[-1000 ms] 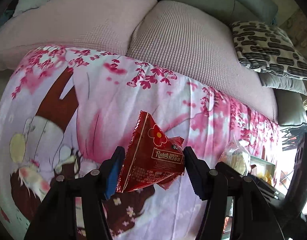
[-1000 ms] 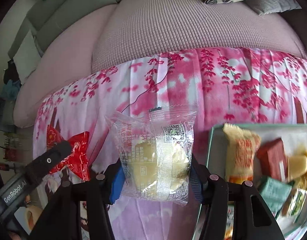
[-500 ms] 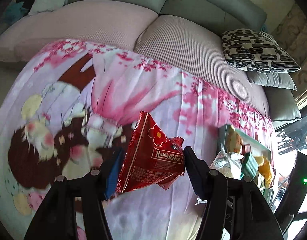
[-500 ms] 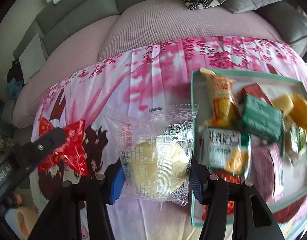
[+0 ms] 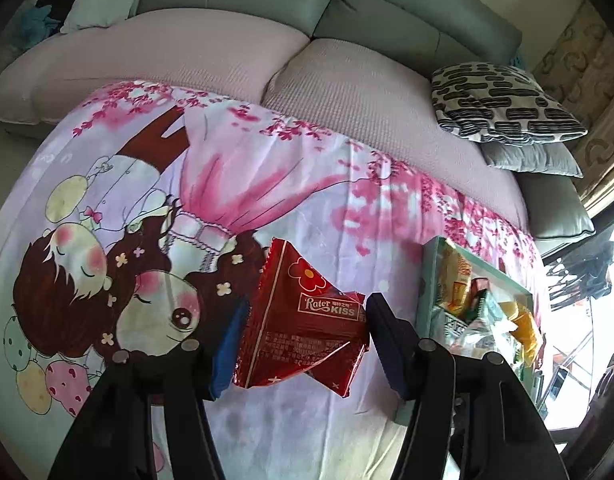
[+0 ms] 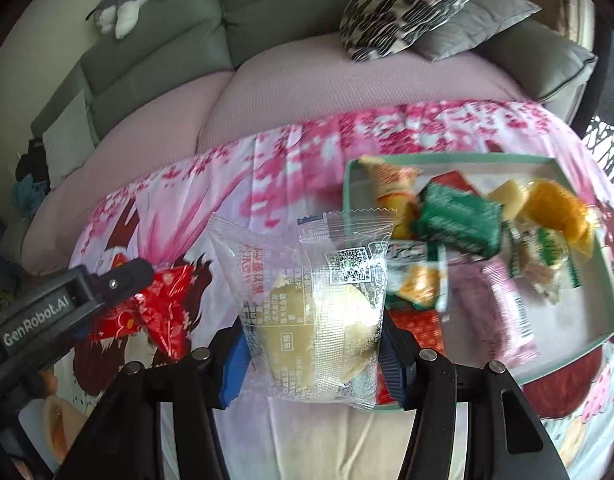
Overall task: Organize snacks
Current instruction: 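Carry the red pack and wrapped bun over the tray with both grippers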
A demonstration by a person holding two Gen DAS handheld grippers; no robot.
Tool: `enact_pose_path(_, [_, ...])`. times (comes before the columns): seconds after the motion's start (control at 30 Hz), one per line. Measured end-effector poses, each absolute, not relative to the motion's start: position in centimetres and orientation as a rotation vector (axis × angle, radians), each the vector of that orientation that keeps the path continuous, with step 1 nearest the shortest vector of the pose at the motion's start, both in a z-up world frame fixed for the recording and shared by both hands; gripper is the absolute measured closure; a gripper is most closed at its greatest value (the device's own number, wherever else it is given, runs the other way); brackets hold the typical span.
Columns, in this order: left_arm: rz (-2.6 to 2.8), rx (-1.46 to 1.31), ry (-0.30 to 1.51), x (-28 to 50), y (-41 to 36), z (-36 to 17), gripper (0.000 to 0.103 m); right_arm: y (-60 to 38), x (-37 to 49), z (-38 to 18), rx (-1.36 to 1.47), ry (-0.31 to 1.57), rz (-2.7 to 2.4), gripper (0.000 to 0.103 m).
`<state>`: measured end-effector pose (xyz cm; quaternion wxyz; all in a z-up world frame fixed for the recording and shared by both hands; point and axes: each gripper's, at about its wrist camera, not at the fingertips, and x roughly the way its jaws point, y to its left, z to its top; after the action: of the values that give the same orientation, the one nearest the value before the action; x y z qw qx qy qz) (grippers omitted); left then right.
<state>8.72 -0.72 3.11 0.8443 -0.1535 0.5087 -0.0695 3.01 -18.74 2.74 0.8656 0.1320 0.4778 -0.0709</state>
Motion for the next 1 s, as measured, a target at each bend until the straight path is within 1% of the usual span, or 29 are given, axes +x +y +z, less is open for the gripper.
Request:
enact_pose_path(0.27, [-0.246,-0.278,1.033,7.9,-4.7,4.1,0.041,-24.0,1.3,4.0,0.344,0.944,-0.274,0.044])
enact_pose_path(0.6, [-0.419,-0.168,1.066,6.2,-11.9,3.4,0.041,-31.6,-1.6,3.8,0.463,0.911,-0.450,0.044])
enact_pose_path(1.0, [-0.547,-0.046,1.089,4.7,-18.9,2.1,0.041,-38.1,-5.2,3.0,0.562,0.894,-0.621,0.044])
